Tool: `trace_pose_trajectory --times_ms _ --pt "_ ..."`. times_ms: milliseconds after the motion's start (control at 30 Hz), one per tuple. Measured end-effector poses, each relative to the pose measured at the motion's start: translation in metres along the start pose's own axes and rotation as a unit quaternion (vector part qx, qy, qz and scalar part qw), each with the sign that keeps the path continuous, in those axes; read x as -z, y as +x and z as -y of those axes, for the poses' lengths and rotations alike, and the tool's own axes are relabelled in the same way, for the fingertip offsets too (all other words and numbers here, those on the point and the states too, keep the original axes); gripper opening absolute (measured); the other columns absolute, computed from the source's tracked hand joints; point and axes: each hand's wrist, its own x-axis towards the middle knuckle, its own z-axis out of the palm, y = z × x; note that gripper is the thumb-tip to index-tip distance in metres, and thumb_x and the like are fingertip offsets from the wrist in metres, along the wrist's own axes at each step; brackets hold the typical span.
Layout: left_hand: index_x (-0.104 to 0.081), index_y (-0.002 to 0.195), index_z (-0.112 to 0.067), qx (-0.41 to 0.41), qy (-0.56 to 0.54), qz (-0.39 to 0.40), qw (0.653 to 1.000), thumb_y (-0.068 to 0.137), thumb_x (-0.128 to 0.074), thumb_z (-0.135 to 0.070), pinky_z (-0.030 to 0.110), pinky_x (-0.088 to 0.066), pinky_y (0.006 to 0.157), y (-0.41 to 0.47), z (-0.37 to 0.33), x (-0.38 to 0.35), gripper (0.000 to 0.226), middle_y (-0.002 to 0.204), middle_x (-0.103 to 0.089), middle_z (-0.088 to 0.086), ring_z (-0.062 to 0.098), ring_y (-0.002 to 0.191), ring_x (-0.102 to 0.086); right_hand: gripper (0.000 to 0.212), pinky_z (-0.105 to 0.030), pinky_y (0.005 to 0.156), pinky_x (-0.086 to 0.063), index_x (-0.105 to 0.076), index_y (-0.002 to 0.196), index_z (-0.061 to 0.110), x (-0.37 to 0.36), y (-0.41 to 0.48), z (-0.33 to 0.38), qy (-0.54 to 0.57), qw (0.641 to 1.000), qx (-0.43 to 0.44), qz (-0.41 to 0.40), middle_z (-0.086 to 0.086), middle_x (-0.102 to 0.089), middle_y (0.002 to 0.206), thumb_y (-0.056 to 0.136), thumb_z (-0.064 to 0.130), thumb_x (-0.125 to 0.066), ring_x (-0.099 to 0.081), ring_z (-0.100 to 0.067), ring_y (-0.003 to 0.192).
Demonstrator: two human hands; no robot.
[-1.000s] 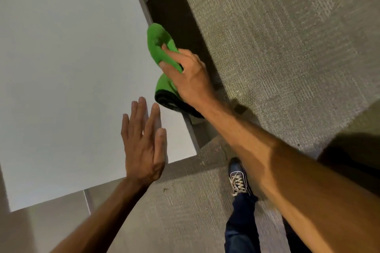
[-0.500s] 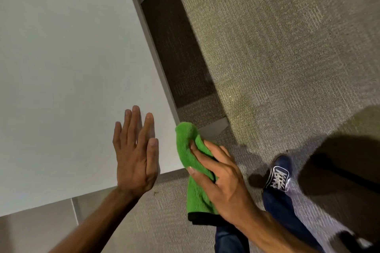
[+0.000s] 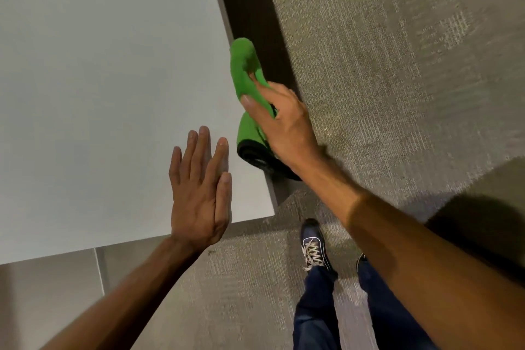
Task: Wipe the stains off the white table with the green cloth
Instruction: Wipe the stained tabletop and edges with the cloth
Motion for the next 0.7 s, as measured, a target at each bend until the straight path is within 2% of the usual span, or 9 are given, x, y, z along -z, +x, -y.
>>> trace_pose_trajectory --times_ms 100,133,233,267,400,467,533,633,700 --pt "-0.026 0.161 -0.012 -0.003 0.000 -0.002 1.000 0.107 -0.025 -0.029 0.065 -0.011 0.124 0.001 0.000 0.000 0.057 0.172 -0.014 0.014 0.032 0.160 -0.010 0.048 -0.016 0.103 -0.040 -0.055 0.143 0.024 0.004 -0.060 -0.009 0.021 0.999 -0.036 0.009 0.013 -0.054 0.139 0.100 0.043 -0.057 -0.048 -0.008 0.128" --pt "-0.026 0.161 -0.013 0.000 -0.002 -0.001 1.000 0.107 -0.024 -0.030 0.065 -0.011 0.124 0.001 0.000 0.000 0.057 0.172 -0.014 0.013 0.032 0.160 -0.009 0.049 -0.014 0.105 -0.039 -0.054 0.144 0.027 0.005 -0.082 -0.013 0.021 0.999 -0.045 0.016 0.021 -0.050 0.140 0.099 0.047 -0.056 -0.046 -0.003 0.130" --pt "-0.024 0.162 -0.014 0.002 -0.001 0.004 1.000 0.107 -0.024 -0.031 0.065 -0.011 0.124 0.000 0.001 -0.001 0.058 0.173 -0.012 0.011 0.031 0.161 -0.008 0.052 -0.030 0.112 -0.044 -0.051 0.145 0.035 0.011 -0.142 -0.023 0.015 0.998 -0.059 0.032 0.020 -0.047 0.148 0.097 0.054 -0.053 -0.044 -0.005 0.136" --pt "-0.023 0.162 -0.014 0.002 0.001 0.004 1.000 0.106 -0.025 -0.030 0.065 -0.011 0.124 0.000 0.001 -0.001 0.058 0.173 -0.011 0.011 0.031 0.161 -0.008 0.051 -0.031 0.113 -0.042 -0.049 0.145 0.038 0.012 -0.155 -0.025 0.008 0.998 -0.060 0.034 0.019 -0.046 0.148 0.097 0.055 -0.053 -0.043 -0.005 0.137" --pt "-0.023 0.162 -0.013 0.005 0.001 0.005 1.000 0.106 -0.027 -0.029 0.063 -0.010 0.125 -0.001 0.002 -0.002 0.059 0.173 -0.010 0.010 0.029 0.161 -0.007 0.048 -0.022 0.112 -0.039 -0.046 0.141 0.047 0.011 -0.166 -0.021 -0.008 0.998 -0.057 0.023 0.019 -0.048 0.146 0.094 0.056 -0.053 -0.042 -0.001 0.136" --pt "-0.023 0.163 -0.014 0.008 -0.004 0.009 1.000 0.106 -0.027 -0.029 0.062 -0.008 0.125 -0.001 0.002 -0.002 0.059 0.173 -0.009 0.008 0.028 0.161 -0.006 0.048 -0.014 0.107 -0.039 -0.043 0.139 0.047 0.012 -0.149 -0.018 -0.012 0.999 -0.045 0.023 0.032 -0.046 0.138 0.093 0.057 -0.053 -0.042 0.005 0.131" --pt "-0.022 0.163 -0.015 0.010 -0.003 0.011 1.000 0.106 -0.026 -0.031 0.062 -0.008 0.126 -0.001 0.001 -0.001 0.059 0.173 -0.008 0.007 0.026 0.161 -0.005 0.053 -0.015 0.105 -0.040 -0.043 0.143 0.038 0.012 -0.121 -0.013 0.007 0.998 -0.043 0.039 0.042 -0.041 0.128 0.095 0.056 -0.053 -0.041 0.008 0.127" --pt "-0.022 0.163 -0.016 0.014 -0.003 0.014 1.000 0.106 -0.025 -0.031 0.061 -0.008 0.126 -0.001 0.000 0.000 0.059 0.174 -0.008 0.006 0.025 0.161 -0.004 0.050 -0.036 0.111 -0.045 -0.051 0.145 0.025 0.011 -0.062 -0.002 0.013 0.999 -0.030 0.039 0.012 -0.051 0.140 0.099 0.043 -0.059 -0.047 -0.012 0.130" --pt "-0.023 0.163 -0.016 0.017 -0.001 0.014 1.000 0.106 -0.025 -0.030 0.061 -0.008 0.126 -0.001 -0.001 0.001 0.059 0.173 -0.008 0.006 0.024 0.161 -0.004 0.048 -0.042 0.111 -0.044 -0.053 0.145 0.020 0.008 -0.021 0.008 -0.004 0.999 -0.014 0.030 -0.002 -0.055 0.142 0.100 0.037 -0.060 -0.050 -0.020 0.130"
